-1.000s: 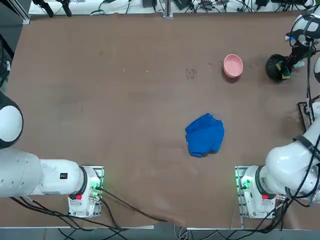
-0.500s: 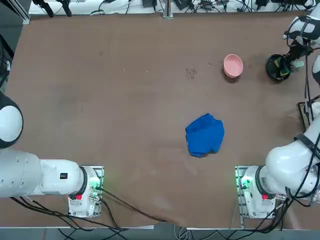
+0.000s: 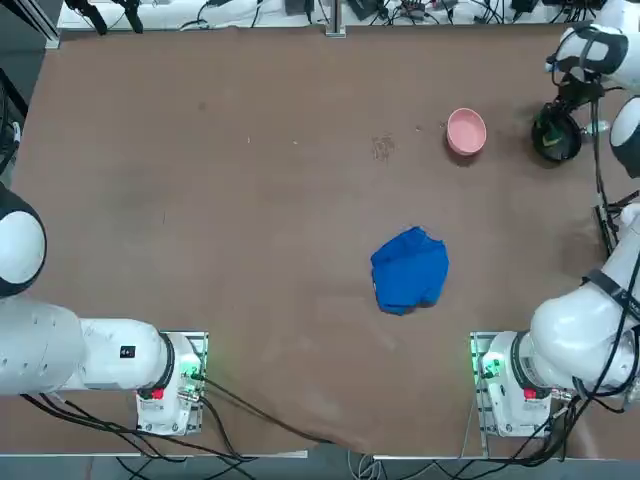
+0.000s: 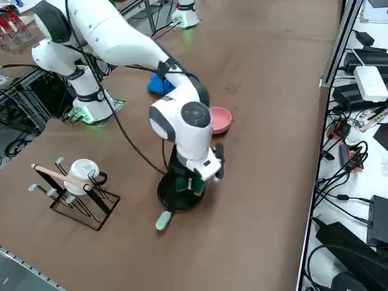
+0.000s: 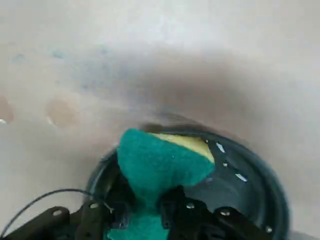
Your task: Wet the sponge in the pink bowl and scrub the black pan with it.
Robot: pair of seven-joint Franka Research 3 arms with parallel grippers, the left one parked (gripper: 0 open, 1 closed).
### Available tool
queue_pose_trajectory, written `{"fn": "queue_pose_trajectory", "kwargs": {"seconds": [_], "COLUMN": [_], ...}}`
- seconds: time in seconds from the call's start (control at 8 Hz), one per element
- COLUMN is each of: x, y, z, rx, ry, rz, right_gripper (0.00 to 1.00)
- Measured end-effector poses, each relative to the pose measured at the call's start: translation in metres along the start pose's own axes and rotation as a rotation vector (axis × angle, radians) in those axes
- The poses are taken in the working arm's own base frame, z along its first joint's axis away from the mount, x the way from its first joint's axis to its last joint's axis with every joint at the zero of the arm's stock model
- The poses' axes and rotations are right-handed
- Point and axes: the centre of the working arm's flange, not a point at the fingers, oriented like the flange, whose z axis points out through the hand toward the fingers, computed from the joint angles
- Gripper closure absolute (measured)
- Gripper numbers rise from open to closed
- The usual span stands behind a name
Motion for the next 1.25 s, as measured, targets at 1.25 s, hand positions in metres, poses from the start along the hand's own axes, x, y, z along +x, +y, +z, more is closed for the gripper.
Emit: {"fn": "queue_pose_trajectory", "kwargs": {"seconds": [1.25], "x": [-0.045], "y": [0.055], "z": [-0.042], "rx": [0.008], "ry": [0.004], "rz": [-0.054], "right_gripper": [0.69]}}
